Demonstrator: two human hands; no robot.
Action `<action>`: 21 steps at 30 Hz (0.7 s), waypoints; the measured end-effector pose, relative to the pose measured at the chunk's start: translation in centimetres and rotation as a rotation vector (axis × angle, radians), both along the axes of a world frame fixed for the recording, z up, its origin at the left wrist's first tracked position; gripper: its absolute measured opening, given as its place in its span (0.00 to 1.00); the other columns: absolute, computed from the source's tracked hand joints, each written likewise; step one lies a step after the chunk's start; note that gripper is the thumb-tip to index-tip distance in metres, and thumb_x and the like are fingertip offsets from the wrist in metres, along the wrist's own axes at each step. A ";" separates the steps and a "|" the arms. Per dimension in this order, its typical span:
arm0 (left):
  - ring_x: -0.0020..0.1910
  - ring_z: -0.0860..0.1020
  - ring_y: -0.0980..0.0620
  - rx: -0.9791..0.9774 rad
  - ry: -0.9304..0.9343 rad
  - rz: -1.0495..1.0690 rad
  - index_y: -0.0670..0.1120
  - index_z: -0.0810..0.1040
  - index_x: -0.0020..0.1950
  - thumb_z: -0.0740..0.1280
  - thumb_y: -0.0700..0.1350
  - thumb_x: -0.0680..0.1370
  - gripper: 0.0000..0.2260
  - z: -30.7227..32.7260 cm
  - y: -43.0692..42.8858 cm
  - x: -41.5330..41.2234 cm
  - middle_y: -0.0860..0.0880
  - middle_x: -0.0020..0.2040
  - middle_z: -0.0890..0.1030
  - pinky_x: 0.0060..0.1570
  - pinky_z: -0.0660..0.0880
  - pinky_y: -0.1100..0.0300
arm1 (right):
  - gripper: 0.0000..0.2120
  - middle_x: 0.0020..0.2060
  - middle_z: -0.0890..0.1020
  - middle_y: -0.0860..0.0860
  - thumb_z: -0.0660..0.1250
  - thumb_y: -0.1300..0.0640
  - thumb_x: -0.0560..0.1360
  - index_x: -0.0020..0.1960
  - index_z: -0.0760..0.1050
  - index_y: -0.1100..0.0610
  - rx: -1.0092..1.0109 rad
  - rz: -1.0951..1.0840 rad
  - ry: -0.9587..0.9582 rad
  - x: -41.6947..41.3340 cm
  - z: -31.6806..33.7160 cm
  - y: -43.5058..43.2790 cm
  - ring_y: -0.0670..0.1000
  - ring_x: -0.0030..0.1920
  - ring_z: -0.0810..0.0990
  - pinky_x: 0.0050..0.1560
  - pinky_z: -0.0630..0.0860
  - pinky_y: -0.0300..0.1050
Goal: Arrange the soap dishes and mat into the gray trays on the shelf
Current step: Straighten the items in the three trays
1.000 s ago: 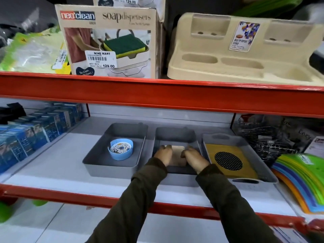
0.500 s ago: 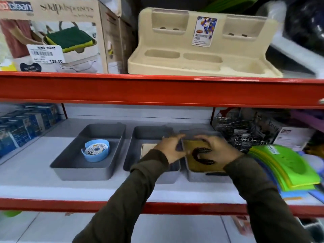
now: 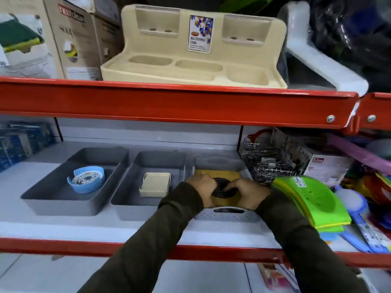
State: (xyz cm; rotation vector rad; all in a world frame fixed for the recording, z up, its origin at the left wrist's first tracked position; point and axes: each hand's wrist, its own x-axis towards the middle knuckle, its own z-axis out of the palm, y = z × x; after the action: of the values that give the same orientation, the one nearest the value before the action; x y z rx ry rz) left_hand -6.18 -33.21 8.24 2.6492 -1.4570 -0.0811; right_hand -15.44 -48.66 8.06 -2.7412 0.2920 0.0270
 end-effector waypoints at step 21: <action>0.54 0.80 0.43 -0.290 -0.055 0.326 0.44 0.79 0.55 0.60 0.63 0.77 0.23 1.6 3.2 -2.1 0.43 0.52 0.82 0.64 0.72 0.52 | 0.17 0.64 0.79 0.49 0.67 0.51 0.76 0.64 0.77 0.51 0.156 -0.001 -0.095 -1.4 0.9 1.6 0.51 0.65 0.77 0.68 0.72 0.49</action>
State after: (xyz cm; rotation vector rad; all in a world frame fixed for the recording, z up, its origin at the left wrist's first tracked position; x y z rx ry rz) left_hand -8.31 -29.96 9.82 2.6182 -0.9452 0.2166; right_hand -16.83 -47.06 8.91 -2.5787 0.2537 -0.0777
